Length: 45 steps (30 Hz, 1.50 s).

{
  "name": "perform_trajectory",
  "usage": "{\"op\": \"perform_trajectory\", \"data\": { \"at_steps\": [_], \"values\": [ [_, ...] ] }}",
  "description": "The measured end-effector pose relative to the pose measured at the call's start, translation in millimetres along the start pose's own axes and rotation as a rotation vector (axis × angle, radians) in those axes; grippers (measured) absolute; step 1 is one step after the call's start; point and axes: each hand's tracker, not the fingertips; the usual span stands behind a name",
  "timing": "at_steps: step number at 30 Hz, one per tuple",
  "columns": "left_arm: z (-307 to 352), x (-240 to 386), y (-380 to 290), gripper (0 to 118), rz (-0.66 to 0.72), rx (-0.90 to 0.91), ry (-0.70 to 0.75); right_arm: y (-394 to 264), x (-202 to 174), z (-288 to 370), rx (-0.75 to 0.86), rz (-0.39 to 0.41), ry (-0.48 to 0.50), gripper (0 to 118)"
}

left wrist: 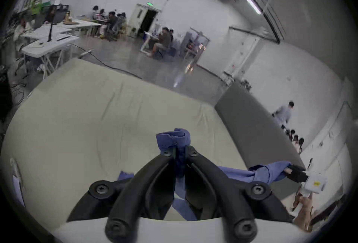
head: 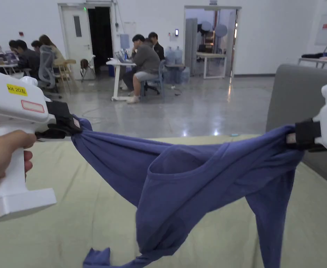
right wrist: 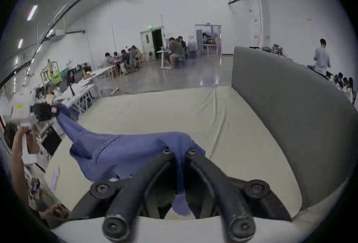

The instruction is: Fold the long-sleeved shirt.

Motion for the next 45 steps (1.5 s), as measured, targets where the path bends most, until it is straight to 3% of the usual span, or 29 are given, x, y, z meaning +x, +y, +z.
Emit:
{"op": "perform_trajectory", "data": {
  "at_steps": [6,10,16,20,27,36,41,45],
  "values": [
    [16,35,87,2,-0.038,0.097,0.030,132,-35,-24,0.026,0.013,0.046,2],
    [20,51,138,1,-0.053,0.165,0.065,198,-51,-40,0.035,-0.028,0.029,2],
    [11,54,173,1,-0.012,0.202,0.091,236,-67,-50,0.076,-0.063,0.027,2],
    [-7,51,169,1,-0.022,0.185,0.116,230,-72,-72,0.081,-0.013,0.005,2],
    [-84,-4,104,1,-0.059,0.011,0.179,136,-48,-169,-0.121,-0.028,-0.021,2],
    [-194,-141,-118,1,0.035,-0.409,0.260,-112,-18,-290,-0.457,0.047,0.028,2],
    [-178,-198,-216,1,0.053,-0.559,0.237,-235,2,-254,-0.505,0.092,0.017,2],
    [-115,-214,-269,1,0.097,-0.550,0.175,-292,16,-185,-0.481,0.118,0.120,2]
  ]
}}
